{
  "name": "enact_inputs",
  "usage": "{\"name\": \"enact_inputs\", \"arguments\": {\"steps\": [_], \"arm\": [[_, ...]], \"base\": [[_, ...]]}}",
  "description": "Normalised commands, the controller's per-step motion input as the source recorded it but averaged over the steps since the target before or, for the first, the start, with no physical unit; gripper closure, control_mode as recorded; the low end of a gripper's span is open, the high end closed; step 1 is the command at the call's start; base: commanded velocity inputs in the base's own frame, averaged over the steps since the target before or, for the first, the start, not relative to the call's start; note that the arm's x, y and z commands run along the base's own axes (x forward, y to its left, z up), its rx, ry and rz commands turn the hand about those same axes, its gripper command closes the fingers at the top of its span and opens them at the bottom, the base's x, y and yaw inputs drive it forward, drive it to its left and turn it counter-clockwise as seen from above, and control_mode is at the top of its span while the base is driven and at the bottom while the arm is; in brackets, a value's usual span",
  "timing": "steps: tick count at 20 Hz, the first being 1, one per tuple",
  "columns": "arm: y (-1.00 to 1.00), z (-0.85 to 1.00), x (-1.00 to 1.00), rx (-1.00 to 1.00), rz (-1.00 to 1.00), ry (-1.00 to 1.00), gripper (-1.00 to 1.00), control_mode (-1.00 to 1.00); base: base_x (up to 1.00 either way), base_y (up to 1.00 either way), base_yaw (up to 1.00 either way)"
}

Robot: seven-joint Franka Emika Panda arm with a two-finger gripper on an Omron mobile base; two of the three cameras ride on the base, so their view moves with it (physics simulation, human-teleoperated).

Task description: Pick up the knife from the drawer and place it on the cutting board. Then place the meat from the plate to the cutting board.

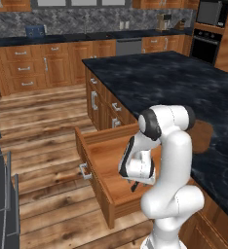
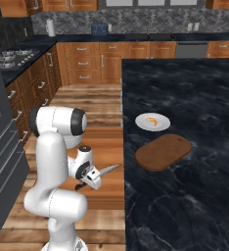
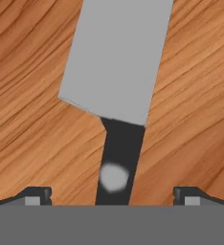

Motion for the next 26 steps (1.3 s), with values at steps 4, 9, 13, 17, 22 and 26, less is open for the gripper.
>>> {"name": "enact_inputs", "arguments": {"steps": [4,9,13,17,22,26], "arm": [[0.00,-0.07,0.00,0.00,0.00,-0.02,1.00,-1.00],[0.00,0.00,0.00,0.00,0.00,0.00,1.00,-1.00],[0.00,0.20,-0.02,0.00,0.00,-0.04,1.00,-1.00],[0.00,0.85,0.00,0.00,-0.08,-0.02,1.00,-1.00],[0.00,1.00,0.00,0.00,-0.14,-0.07,1.00,-1.00],[0.00,1.00,0.00,0.00,-0.14,-0.02,1.00,-1.00]], "base": [[0.00,0.00,0.00],[0.00,0.00,0.00],[0.00,0.00,0.00],[0.00,0.00,0.00],[0.00,0.00,0.00],[0.00,0.00,0.00]]}}
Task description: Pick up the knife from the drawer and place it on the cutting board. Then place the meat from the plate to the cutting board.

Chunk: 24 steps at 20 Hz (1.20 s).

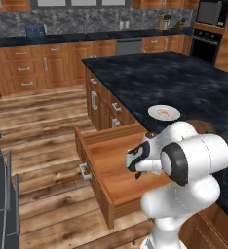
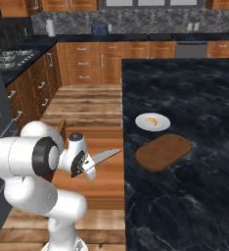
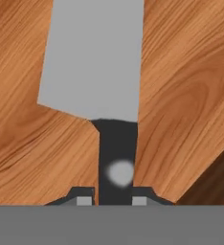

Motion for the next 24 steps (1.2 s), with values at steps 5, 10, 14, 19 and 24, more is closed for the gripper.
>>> {"name": "enact_inputs", "arguments": {"steps": [5,10,14,19,24], "arm": [[0.00,1.00,0.00,0.00,-0.10,0.00,1.00,-1.00],[-0.08,1.00,0.00,0.00,-0.09,-0.03,1.00,-1.00],[-0.15,0.61,-0.05,0.00,-0.03,-0.07,1.00,-1.00],[-0.08,0.00,0.01,-0.03,0.00,0.00,1.00,-1.00],[-0.73,0.00,0.03,0.00,-0.07,0.00,1.00,-1.00]], "base": [[0.00,0.00,0.00],[0.00,0.00,0.00],[0.00,0.00,0.00],[0.00,0.00,0.00],[0.00,0.00,0.00]]}}
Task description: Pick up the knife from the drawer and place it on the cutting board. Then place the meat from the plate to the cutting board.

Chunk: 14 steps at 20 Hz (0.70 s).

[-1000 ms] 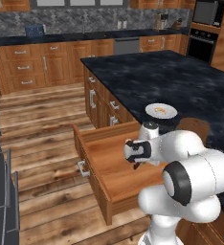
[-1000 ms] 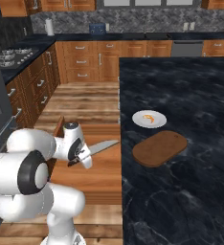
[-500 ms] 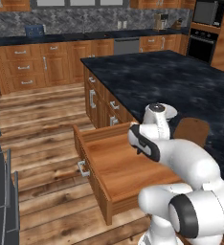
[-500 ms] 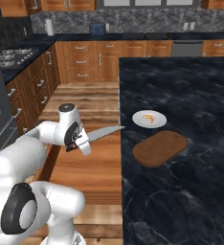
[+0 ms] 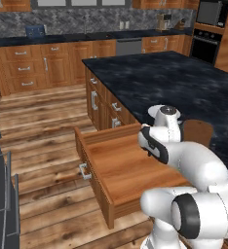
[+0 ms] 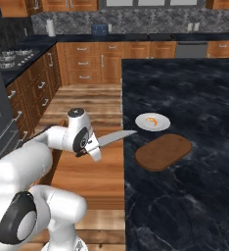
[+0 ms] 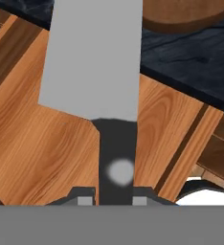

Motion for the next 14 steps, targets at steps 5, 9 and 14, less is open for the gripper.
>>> {"name": "enact_inputs", "arguments": {"steps": [5,9,14], "arm": [[-0.94,0.20,0.29,0.04,-0.11,-0.01,1.00,-1.00],[-0.92,0.16,0.33,0.03,-0.06,-0.08,1.00,-1.00],[-0.74,0.03,0.45,0.01,-0.01,-0.11,1.00,-1.00]], "base": [[0.00,0.00,0.00],[0.00,0.00,0.00],[0.00,0.00,0.00]]}}
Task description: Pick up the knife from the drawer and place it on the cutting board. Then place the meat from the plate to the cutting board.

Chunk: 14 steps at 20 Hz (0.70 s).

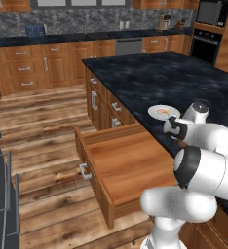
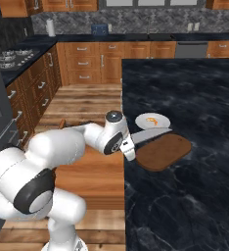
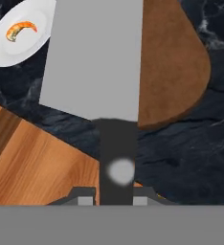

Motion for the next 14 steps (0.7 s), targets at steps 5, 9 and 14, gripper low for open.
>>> {"name": "enact_inputs", "arguments": {"steps": [5,9,14], "arm": [[-0.26,-0.12,0.66,0.00,0.10,-0.01,1.00,-1.00],[-0.27,-0.11,0.73,0.00,0.09,0.00,1.00,-1.00],[-0.52,-0.03,0.37,0.00,0.01,0.00,1.00,-1.00]], "base": [[0.00,0.00,0.00],[0.00,0.00,0.00],[0.00,0.00,0.00]]}}
